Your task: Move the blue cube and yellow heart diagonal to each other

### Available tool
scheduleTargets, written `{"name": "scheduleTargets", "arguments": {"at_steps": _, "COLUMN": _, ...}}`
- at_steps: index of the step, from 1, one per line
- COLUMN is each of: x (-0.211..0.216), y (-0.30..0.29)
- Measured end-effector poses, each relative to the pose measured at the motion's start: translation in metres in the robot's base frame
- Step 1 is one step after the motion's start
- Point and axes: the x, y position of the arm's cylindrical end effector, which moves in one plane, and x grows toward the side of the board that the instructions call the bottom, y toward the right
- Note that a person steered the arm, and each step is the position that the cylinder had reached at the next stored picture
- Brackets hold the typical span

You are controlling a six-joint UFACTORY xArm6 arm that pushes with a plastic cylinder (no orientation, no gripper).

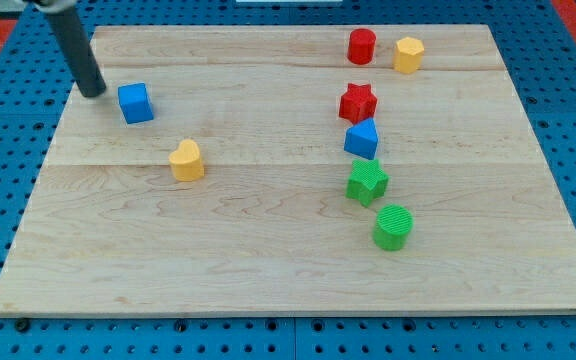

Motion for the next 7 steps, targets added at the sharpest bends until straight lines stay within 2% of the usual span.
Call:
{"name": "scheduleTargets", "arguments": {"at_steps": 1, "x": 0.042, "y": 0.070}}
{"name": "scheduleTargets", "arguments": {"at_steps": 2, "x": 0.108, "y": 0.101}}
{"name": "scheduleTargets", "arguments": {"at_steps": 3, "x": 0.076, "y": 0.092}}
{"name": "scheduleTargets", "arguments": {"at_steps": 4, "x": 0.065, "y": 0.112}}
{"name": "scheduleTargets", "arguments": {"at_steps": 5, "x": 0.131, "y": 0.130}}
{"name": "scheduleTargets", "arguments": {"at_steps": 6, "x": 0.197, "y": 0.110}}
{"name": "scheduleTargets", "arguments": {"at_steps": 7, "x": 0.144, "y": 0.097}}
